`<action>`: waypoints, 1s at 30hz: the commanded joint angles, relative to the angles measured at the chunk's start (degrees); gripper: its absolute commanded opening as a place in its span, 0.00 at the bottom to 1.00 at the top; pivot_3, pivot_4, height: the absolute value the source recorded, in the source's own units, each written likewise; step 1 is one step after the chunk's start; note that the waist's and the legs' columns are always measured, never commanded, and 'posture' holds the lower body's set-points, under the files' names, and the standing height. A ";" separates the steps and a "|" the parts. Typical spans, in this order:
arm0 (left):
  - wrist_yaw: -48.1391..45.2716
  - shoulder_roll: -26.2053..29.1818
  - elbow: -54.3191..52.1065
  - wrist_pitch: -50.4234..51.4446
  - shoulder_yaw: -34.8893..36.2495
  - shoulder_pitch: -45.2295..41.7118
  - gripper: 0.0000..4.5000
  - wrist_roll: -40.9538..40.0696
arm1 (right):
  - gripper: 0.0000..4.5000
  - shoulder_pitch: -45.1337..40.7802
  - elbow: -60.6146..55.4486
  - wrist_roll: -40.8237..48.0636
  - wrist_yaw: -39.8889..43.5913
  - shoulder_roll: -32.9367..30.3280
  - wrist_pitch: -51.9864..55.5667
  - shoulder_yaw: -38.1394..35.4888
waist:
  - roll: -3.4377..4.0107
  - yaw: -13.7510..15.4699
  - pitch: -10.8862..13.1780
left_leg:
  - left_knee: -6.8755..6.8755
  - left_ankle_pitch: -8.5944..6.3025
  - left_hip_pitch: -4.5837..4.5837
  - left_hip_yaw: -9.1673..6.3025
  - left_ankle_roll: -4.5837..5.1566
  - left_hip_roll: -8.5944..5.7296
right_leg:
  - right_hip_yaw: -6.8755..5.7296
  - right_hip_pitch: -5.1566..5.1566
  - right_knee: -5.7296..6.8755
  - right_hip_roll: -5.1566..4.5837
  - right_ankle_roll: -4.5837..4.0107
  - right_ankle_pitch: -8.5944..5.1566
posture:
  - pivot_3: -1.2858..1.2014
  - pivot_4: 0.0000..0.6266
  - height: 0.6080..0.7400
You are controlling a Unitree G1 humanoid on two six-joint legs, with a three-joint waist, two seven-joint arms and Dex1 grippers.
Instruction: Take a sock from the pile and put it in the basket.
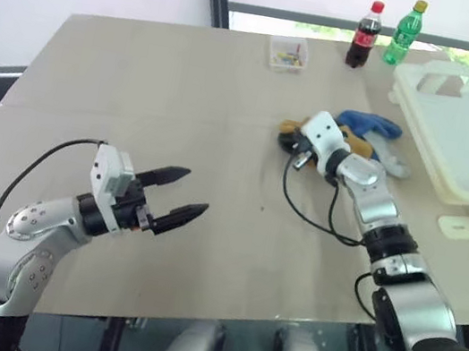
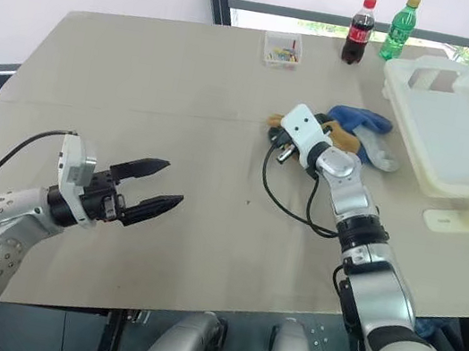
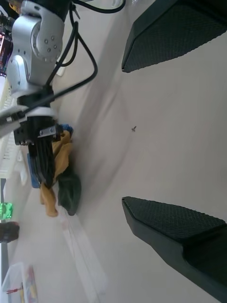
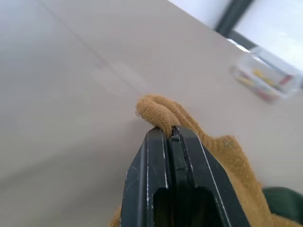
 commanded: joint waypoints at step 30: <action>-0.89 0.31 0.33 -1.28 -1.55 -2.41 1.00 1.76 | 0.39 -3.46 13.29 -2.88 -6.55 0.26 -8.45 0.87 | -0.01 -0.20 -0.02 | 0.04 0.03 0.10 0.04 -0.05 0.01 | 0.04 0.04 0.09 0.03 -0.03 0.03 | 0.52 0.24 1.00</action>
